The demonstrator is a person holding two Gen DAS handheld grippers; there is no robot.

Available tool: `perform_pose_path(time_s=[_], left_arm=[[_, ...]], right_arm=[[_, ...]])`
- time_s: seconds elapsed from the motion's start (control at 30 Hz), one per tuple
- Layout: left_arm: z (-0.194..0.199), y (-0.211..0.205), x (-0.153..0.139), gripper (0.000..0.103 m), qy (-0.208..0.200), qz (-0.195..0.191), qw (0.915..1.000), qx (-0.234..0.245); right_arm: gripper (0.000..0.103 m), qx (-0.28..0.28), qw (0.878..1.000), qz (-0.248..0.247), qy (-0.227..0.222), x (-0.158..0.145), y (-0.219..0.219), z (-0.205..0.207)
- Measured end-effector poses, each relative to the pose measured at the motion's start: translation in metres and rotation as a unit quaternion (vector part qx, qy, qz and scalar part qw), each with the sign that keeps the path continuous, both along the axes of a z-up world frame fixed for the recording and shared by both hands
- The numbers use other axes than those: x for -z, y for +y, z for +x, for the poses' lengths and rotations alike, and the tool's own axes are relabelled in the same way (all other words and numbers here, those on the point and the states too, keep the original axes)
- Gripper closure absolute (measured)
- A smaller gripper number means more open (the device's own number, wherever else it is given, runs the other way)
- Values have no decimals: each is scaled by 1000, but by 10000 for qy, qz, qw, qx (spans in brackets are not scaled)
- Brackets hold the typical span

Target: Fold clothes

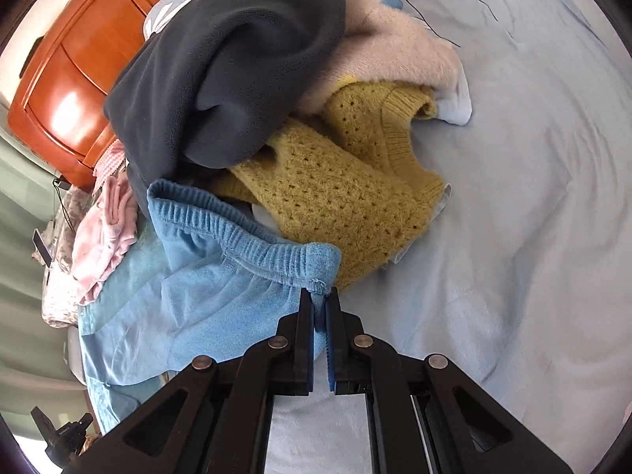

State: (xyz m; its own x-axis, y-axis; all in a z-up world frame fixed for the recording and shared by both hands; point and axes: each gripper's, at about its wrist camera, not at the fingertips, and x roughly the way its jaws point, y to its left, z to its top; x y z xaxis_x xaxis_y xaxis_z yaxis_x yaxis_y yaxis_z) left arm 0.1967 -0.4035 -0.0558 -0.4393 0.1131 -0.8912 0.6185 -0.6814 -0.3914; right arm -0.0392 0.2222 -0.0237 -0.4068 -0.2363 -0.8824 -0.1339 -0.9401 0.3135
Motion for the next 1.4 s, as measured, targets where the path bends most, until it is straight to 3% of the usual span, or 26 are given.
perform_pose_path(time_s=[0.07, 0.13, 0.23, 0.3, 0.4, 0.43, 0.53, 0.7, 0.83, 0.9, 0.97, 1.1, 1.3, 1.4], left_arm=[[5, -2, 14, 100, -198, -5, 9994, -287], [5, -4, 28, 90, -230, 134, 9989, -376], [2, -5, 43, 76, -71, 349, 9982, -477], [-1, -7, 48, 74, 35, 456, 9972, -589], [-3, -9, 51, 77, 180, 490, 9962, -692], [-4, -10, 52, 98, 172, 446, 9964, -707], [-4, -13, 49, 101, 202, 411, 9960, -763], [12, -41, -11, 101, 1069, 128, 9878, -1128], [44, -59, -68, 101, 1695, -465, 9754, -1333], [59, -62, -63, 101, 1454, -563, 9764, -1492], [68, -68, -32, 101, 896, -297, 9823, -1618], [74, -59, 13, 101, 34, -84, 9837, -1796], [82, -55, 8, 101, 29, -179, 9818, -1891], [78, -59, 22, 101, -221, -142, 9817, -1887]], right_arm=[[98, -80, 9999, 115, 40, -2, -5, -1], [98, -138, 9997, 205, 62, -3, -9, -2], [98, -105, 9997, 224, 18, -1, -11, -3], [98, -88, 9997, 231, -2, 0, -12, -2], [98, -71, 9997, 233, 7, -3, -14, -2], [98, -67, 9997, 234, 14, -4, -14, -1], [98, -68, 9997, 240, 39, -8, -17, 0], [98, -112, 9995, 90, 264, -30, -19, 5], [99, -367, 9975, -68, 592, -58, -21, 12], [99, -618, 9962, 180, 582, -57, -27, 18], [99, -560, 9975, 390, 174, -32, -18, 29], [99, -72, 9977, 175, -655, 21, 5, 44], [99, -256, 9960, 405, -753, 23, 6, 49], [99, -265, 9951, 487, -821, 30, 6, 47]])
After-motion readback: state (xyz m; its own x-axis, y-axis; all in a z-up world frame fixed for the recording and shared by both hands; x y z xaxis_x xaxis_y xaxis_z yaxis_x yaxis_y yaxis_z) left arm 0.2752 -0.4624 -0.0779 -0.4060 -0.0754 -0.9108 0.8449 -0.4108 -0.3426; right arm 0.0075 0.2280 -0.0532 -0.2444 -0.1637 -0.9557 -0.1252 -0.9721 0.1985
